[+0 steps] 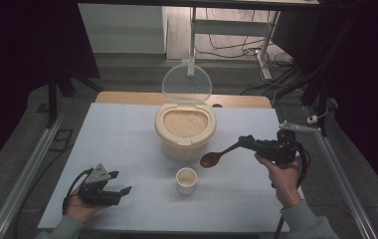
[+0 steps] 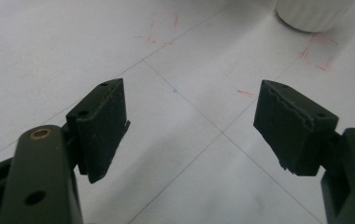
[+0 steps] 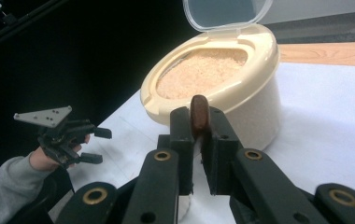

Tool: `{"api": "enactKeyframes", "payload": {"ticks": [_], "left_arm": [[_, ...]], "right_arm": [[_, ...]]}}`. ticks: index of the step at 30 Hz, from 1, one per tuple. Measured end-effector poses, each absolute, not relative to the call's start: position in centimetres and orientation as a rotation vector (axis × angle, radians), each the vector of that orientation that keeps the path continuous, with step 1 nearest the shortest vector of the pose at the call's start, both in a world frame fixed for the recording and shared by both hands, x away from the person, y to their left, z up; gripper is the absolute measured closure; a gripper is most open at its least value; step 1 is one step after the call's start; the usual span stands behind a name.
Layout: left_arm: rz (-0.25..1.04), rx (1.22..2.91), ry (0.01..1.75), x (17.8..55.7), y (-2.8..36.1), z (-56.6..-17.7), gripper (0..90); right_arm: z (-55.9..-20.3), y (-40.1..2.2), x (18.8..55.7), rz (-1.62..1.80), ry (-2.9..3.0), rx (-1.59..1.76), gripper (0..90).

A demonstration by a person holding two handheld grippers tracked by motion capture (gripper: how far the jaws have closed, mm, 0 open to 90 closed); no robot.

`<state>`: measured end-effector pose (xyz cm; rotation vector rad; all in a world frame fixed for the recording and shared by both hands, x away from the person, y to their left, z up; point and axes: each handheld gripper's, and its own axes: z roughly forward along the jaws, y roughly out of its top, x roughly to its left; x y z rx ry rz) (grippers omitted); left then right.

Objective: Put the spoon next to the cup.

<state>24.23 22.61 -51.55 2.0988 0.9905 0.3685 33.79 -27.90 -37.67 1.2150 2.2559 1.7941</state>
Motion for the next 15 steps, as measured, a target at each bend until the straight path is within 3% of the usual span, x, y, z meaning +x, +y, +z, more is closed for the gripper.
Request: {"api": "enactKeyframes", "payload": {"ticks": [15], "left_arm": [[0.366,2.108,0.989,24.4,22.3,-51.6,24.7]], "right_arm": [[-38.6,-28.1,33.6,1.639,2.521,1.186,83.2]]}}
